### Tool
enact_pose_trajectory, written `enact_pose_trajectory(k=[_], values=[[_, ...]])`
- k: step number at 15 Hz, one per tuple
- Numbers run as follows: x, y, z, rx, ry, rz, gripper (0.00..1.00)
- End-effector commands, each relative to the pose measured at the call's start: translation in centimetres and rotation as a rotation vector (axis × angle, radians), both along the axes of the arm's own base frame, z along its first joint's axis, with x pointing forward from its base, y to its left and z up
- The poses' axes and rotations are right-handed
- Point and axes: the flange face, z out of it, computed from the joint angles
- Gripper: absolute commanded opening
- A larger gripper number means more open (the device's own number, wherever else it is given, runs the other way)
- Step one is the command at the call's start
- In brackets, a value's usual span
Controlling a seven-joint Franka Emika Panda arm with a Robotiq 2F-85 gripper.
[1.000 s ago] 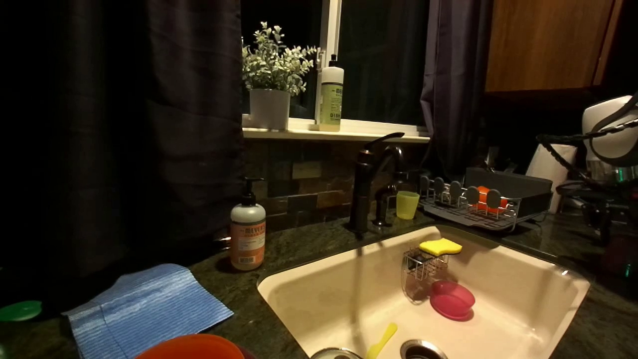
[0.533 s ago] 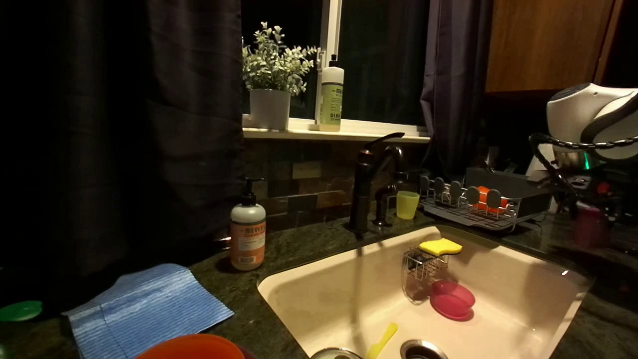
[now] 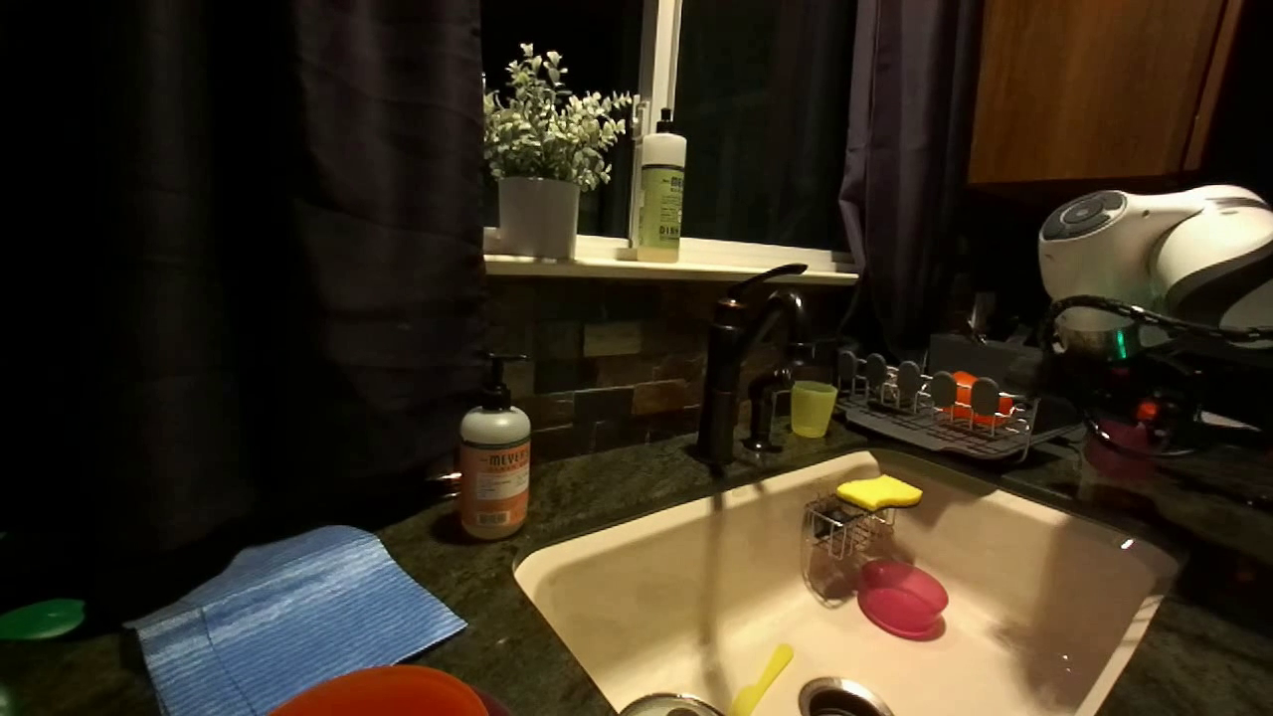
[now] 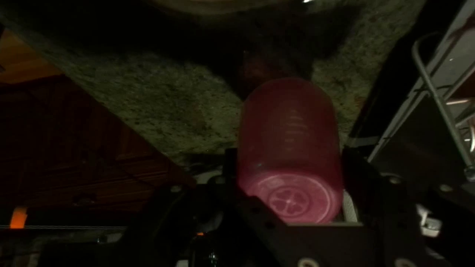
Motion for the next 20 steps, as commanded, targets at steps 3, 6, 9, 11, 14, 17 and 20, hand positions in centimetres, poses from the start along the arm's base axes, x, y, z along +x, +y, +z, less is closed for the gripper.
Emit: enact_pose_trajectory(k=[3, 6, 9, 11, 14, 17, 20], values=[[-0.4, 0.4, -2.7, -0.122, 0.019, -0.014, 0.45], [-0.8, 0.3, -4.0, -0.148, 0.043, -0.023, 0.45], [-1.1, 0.2, -5.2, -0.147, 0.054, -0.020, 0.45], [-1.4, 0.1, -5.9, -0.148, 0.061, -0.018, 0.45], [-1.6, 0.1, -6.7, -0.148, 0.069, -0.017, 0.45], [-1.6, 0.0, -6.7, -0.151, 0.068, -0.013, 0.65], [-1.7, -0.2, -6.7, -0.150, 0.072, -0.011, 0.76]])
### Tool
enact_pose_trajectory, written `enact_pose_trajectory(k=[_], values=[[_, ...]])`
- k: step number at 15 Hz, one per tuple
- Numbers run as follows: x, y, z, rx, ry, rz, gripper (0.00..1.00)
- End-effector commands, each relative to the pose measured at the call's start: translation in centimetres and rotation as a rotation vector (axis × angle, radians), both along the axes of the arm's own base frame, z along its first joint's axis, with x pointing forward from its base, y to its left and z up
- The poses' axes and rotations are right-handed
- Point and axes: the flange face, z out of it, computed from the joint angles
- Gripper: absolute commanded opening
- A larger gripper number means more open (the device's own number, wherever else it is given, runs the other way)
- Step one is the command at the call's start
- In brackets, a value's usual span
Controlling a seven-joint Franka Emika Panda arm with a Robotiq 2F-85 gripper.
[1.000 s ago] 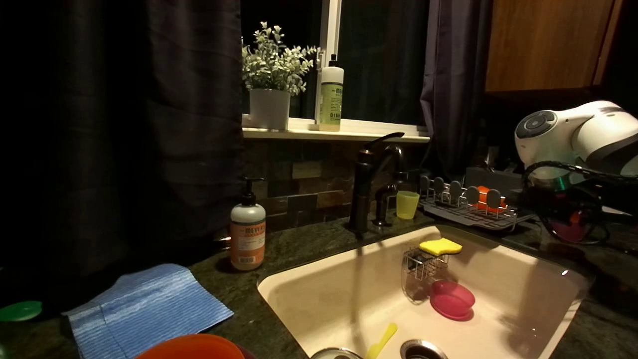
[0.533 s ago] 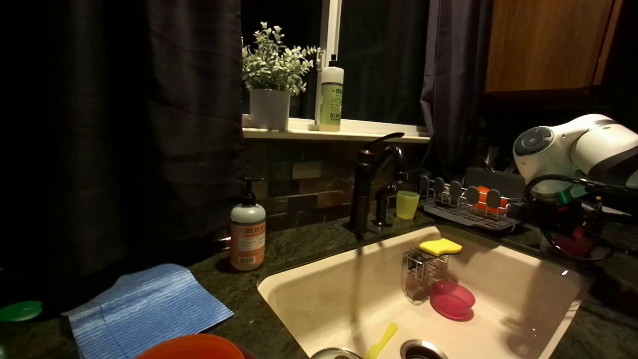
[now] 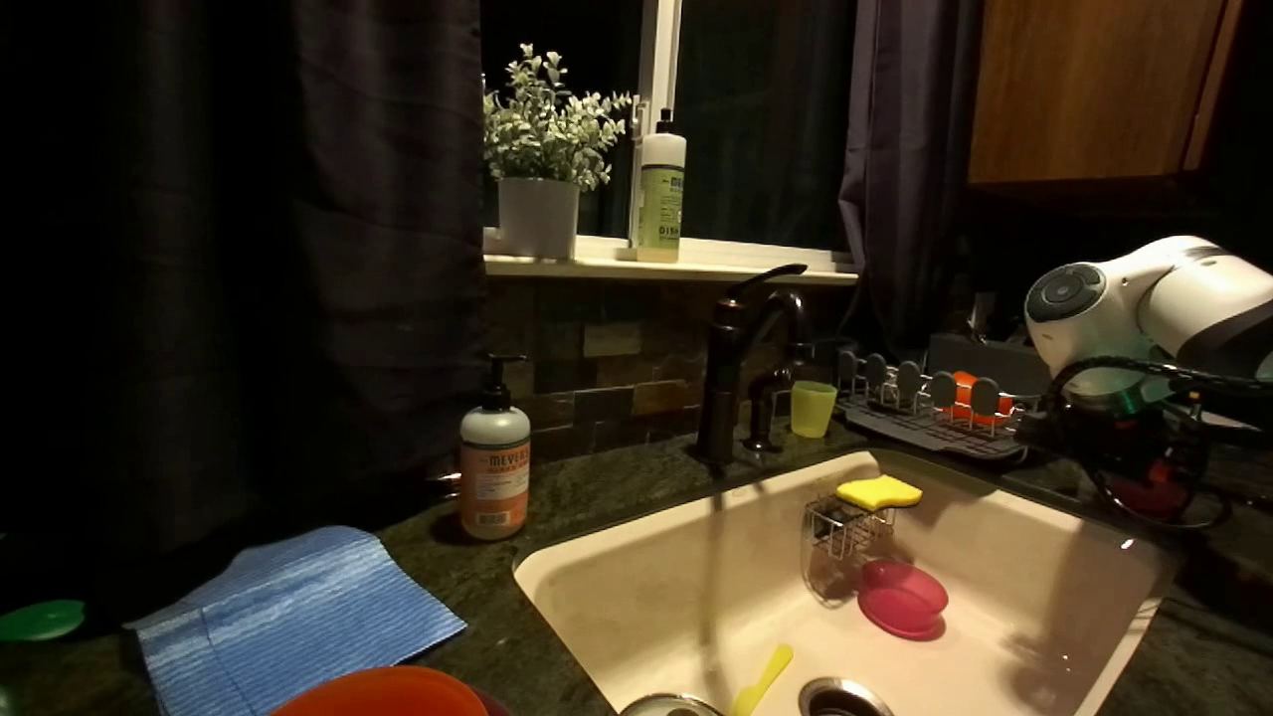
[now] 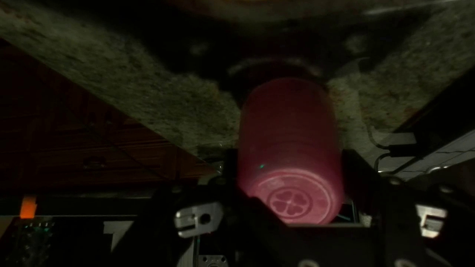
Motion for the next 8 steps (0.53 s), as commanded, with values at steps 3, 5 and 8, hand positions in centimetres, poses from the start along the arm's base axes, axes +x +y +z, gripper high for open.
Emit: enact_pose_trajectory(k=[3, 5, 8], values=[[-0.58, -0.32, -1.27, -0.004, 0.011, -0.004, 1.00], [-0.78, -0.47, -1.57, 0.000, 0.019, -0.006, 1.00], [-1.06, -0.76, -1.83, 0.004, 0.029, -0.011, 1.00]])
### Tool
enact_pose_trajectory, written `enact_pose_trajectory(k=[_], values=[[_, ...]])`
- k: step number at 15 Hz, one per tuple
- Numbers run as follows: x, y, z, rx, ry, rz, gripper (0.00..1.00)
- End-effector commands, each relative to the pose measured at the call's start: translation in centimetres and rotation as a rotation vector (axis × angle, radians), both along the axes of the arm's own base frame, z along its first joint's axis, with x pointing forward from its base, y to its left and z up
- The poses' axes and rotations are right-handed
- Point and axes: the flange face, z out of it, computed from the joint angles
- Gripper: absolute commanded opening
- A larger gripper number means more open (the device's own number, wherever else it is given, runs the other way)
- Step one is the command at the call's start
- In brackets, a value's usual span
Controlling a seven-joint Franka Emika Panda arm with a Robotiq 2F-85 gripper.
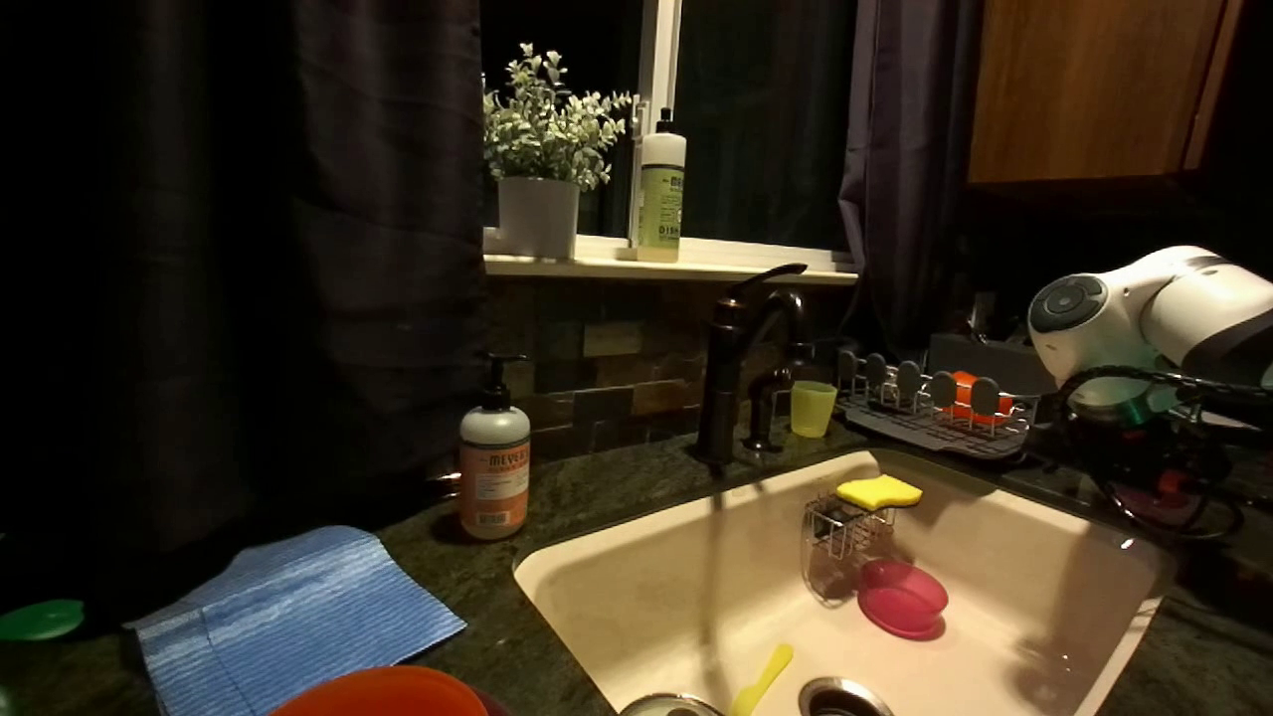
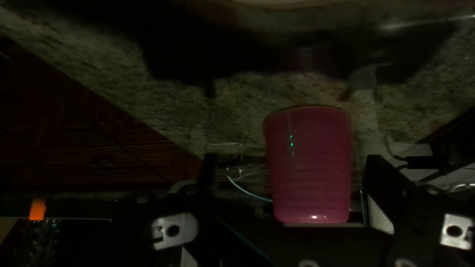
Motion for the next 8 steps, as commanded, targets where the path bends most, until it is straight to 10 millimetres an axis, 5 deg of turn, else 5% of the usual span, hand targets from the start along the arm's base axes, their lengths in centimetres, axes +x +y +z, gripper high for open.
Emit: enact_pose_trajectory(k=[1, 8], values=[[-0.4, -0.3, -0.7, -0.004, -0.003, 0.001, 1.00], [-0.6, -2.3, 1.7, -0.024, -0.041, -0.009, 1.00]])
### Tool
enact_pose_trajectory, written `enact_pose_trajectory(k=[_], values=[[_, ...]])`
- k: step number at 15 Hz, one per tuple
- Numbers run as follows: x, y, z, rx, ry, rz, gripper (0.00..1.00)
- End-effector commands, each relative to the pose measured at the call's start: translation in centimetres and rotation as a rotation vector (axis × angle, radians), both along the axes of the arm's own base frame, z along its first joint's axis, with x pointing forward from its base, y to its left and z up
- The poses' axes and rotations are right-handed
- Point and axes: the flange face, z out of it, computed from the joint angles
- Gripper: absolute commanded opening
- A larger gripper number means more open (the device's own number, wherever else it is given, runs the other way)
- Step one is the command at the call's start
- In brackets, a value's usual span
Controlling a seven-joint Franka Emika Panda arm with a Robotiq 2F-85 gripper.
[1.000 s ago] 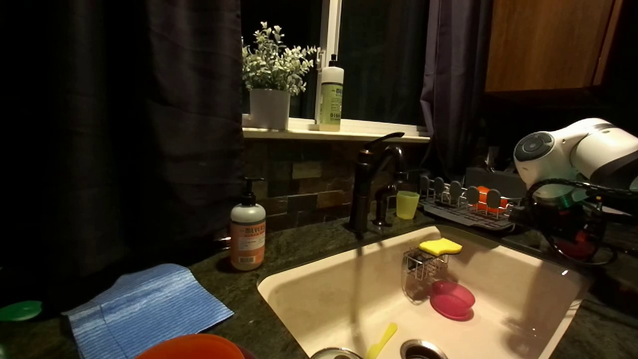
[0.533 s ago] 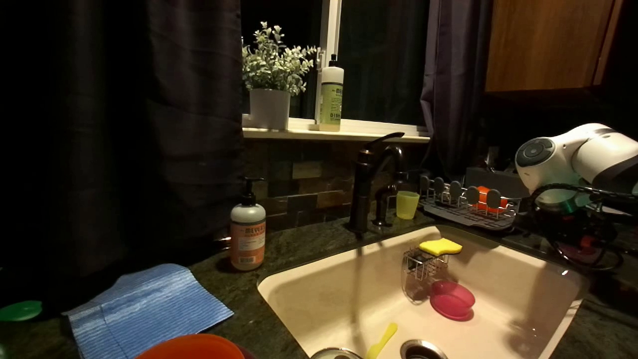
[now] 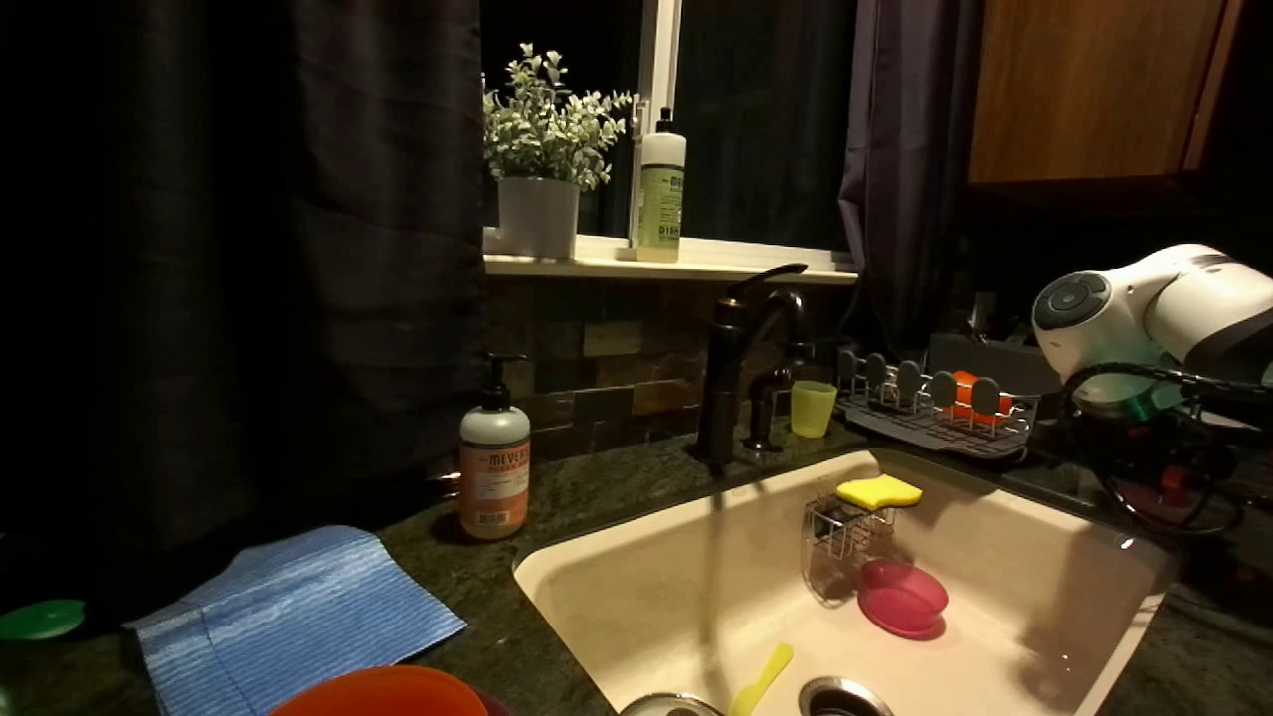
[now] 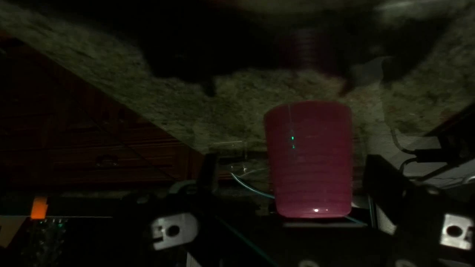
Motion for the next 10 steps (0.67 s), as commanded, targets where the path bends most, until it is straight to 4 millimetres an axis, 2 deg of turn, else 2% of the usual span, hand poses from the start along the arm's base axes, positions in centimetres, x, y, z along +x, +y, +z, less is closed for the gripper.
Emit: enact_pose_trajectory(k=[1, 6, 10], values=[[-0.6, -2.0, 1.4, -0.023, -0.035, 0.011, 1.00], [-0.5, -5.0, 2.3, -0.054, -0.059, 0.029, 1.00], [0.6, -5.6, 2.6, -0.047, -0.089, 0.055, 1.00]])
